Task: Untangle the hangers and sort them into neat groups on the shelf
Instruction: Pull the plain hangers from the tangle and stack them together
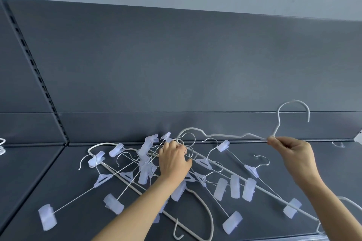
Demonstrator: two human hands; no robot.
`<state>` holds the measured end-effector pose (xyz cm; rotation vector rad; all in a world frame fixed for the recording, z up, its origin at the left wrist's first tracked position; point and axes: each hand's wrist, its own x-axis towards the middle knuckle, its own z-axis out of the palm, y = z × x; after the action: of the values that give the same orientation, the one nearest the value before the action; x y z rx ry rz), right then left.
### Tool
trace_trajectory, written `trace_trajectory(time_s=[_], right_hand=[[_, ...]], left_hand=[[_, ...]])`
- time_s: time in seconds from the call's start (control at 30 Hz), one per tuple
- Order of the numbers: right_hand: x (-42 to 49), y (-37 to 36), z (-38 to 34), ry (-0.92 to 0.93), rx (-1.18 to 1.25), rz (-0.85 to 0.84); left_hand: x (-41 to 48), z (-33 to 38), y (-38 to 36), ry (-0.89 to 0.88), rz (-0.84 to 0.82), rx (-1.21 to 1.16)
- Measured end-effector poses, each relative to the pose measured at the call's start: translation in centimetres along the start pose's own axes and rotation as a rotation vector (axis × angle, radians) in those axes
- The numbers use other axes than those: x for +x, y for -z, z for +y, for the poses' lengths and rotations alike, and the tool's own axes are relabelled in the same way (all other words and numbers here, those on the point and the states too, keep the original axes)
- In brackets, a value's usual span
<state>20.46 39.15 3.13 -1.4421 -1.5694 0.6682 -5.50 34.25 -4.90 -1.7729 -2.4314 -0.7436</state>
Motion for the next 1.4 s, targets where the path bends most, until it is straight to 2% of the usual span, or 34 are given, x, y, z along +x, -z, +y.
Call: trace_trajectory(time_s=[0.33,0.53,0.83,1.03,1.17,1.27,1.4], right_hand=[[0.1,-0.2,0.0,-0.025,0.005,0.015],[0.0,-1.4,-0.6,-0.024,0.031,-0.036],[1.0,-2.2,-0.4,-0.095,0.036,-0.005],[0.7,-3.1,-0.7,-0.054,0.061,-0.096],[0.7,-2.4,-0.9,-0.049,0.087,-0.093],[1.2,-1.6,-0.7,-0.135,0.152,-0.152],[1.7,-2.2,0.1,-0.22,0.097,-0.223]], left_hand=[[-0.3,-0.3,0.5,-0.028,0.053,-0.107],[-0.4,-0.4,0.6,-0.032,0.096,-0.145],[-0.9,-1.1,0.6,-0.104,0.155,-0.13],[-1.1,-2.0,0.5,-0.122,0.16,-0.143],[-1.1,-2.2,0.6,-0.135,0.171,-0.119],[-0.9,-2.3,0.7,-0.136,0.183,-0.118],[-0.9,-2.1,0.5,-0.136,0.201,-0.175]])
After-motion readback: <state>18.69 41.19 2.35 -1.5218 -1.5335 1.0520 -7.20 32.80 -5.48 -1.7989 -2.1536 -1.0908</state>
